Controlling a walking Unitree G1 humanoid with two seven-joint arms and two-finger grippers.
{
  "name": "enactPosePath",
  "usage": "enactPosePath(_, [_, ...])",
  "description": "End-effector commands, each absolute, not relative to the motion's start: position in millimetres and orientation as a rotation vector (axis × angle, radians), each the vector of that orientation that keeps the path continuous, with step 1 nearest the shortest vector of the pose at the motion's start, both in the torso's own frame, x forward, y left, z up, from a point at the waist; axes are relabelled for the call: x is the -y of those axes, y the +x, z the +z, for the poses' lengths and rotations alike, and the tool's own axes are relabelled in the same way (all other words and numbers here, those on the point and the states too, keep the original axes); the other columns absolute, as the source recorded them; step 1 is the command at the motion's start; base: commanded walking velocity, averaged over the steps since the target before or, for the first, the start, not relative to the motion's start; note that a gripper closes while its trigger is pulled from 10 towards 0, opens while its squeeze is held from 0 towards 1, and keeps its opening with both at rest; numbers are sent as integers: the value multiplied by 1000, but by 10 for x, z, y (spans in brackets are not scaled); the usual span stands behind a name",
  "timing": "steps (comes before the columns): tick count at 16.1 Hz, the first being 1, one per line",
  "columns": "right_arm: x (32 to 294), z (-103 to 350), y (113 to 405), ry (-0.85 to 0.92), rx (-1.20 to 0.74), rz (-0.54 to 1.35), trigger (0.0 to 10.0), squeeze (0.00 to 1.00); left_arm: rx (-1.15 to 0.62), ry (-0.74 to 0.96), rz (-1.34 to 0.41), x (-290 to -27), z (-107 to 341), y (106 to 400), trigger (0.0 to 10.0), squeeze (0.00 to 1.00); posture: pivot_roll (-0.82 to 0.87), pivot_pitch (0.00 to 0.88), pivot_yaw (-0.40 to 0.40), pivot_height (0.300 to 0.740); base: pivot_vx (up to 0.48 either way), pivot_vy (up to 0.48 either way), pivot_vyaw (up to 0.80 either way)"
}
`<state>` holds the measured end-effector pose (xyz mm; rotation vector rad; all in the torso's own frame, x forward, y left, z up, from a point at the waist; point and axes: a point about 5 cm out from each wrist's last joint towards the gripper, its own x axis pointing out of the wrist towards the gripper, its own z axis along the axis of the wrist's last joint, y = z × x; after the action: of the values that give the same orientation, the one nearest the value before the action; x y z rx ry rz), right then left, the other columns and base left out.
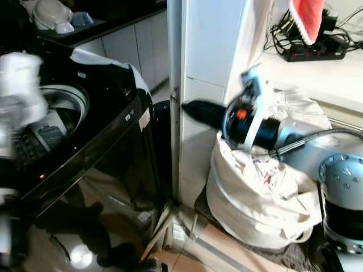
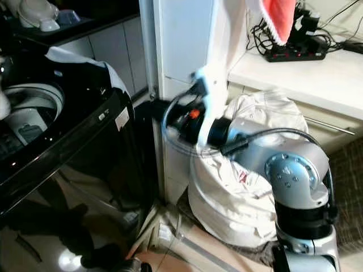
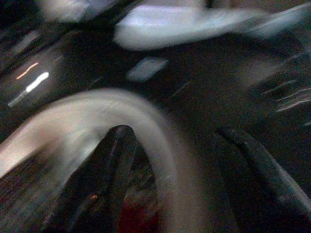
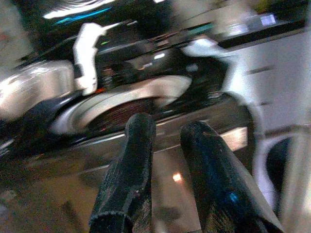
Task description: Clothes washing
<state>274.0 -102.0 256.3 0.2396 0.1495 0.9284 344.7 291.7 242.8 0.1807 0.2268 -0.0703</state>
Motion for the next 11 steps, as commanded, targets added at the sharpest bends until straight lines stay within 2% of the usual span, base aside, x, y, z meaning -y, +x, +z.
enactPosePath(1, [1213,2571,2915,192,-114,725,10000,0,-71,136,-303,-2480,2552,3433,10000,0,53,0,51,740,0,0,0])
enactPosePath(2, [1300,2525,2977,145,-125,641,10000,0,-50,96,-395,-2281,2534,3406,10000,0,53,0,51,740,0,0,0])
enactPosePath(3, [1546,2349,3078,58,-198,476,10000,1000,-22,68,-577,-1849,2380,3332,10000,0,31,0,78,740,0,0,0])
enactPosePath(5, [1865,2009,3165,43,-329,353,10000,1000,-21,59,-650,-1476,2156,3298,10000,0,2,0,110,740,0,0,0])
enactPosePath(7, [2089,1725,3137,-74,-458,313,10000,1000,-28,100,-694,-1204,1978,3242,10000,0,1,0,114,740,0,0,0])
enactPosePath(9, [2137,1764,3085,-37,-419,308,10000,1000,-1,51,-617,-1101,1928,3200,10000,0,2,0,108,740,0,0,0])
enactPosePath(11, [2152,1701,3024,-55,-405,285,10000,1000,28,0,-498,-1125,1815,3137,10000,0,-9,0,109,740,0,0,0])
